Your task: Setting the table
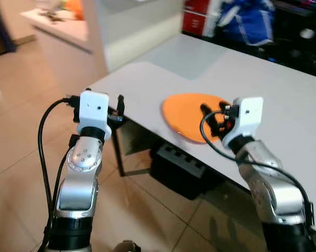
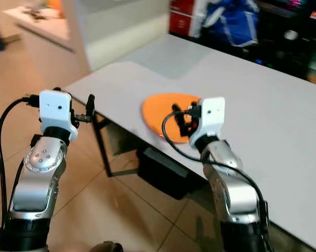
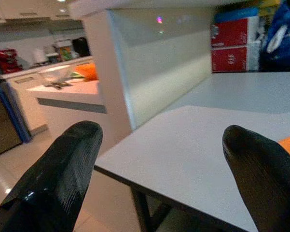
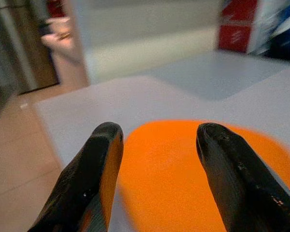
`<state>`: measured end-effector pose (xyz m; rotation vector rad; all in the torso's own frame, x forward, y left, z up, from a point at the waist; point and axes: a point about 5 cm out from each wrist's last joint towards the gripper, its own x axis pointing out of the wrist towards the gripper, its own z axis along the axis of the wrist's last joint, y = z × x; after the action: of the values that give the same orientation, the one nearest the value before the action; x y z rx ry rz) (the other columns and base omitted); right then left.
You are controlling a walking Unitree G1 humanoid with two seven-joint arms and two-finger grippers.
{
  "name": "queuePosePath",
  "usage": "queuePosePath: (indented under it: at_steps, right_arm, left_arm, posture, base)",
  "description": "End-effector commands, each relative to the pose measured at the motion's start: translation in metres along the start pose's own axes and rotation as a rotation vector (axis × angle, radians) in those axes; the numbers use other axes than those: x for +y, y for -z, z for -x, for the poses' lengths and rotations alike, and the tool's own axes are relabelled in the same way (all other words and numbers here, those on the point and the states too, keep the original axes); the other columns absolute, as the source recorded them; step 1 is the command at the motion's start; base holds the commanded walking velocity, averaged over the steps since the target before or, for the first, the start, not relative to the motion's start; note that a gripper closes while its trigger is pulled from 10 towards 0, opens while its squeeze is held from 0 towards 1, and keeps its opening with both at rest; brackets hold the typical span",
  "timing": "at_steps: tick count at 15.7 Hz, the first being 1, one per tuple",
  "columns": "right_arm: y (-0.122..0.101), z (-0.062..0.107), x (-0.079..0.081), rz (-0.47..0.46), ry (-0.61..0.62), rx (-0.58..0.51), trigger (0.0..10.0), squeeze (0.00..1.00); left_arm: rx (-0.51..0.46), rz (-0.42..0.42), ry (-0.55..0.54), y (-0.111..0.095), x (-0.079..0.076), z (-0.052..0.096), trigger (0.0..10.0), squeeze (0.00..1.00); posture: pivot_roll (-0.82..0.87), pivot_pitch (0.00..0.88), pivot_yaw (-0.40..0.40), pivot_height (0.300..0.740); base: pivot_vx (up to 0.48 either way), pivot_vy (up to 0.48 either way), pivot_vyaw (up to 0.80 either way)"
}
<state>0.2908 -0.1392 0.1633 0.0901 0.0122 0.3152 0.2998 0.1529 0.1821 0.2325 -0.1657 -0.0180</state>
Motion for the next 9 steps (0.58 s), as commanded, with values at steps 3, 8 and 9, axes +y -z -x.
queuePosePath:
  at_steps: [3, 8, 9]
  right_arm:
    - [0.001, 0.006, 0.013, -0.005, -0.122, 0.015, 10.0, 0.00]
    - [-0.004, 0.010, 0.017, -0.016, -0.182, -0.023, 10.0, 0.00]
    - [-0.005, 0.011, 0.017, -0.023, -0.183, -0.030, 10.0, 0.00]
  left_arm:
    - [-0.016, 0.006, 0.007, -0.001, -0.001, 0.009, 10.0, 0.00]
    - [-0.033, 0.000, 0.013, -0.002, 0.000, 0.016, 10.0, 0.00]
    - [-0.037, -0.002, 0.019, -0.002, 0.000, 0.018, 10.0, 0.00]
  posture:
    - [-0.06, 0.000, -0.007, 0.740]
    - [-0.06, 0.000, -0.008, 0.740]
    - [-0.05, 0.000, -0.015, 0.740]
  base:
    - [0.000, 0.000, 0.80]
    - [0.110, 0.000, 0.80]
    - [0.292, 0.000, 0.80]
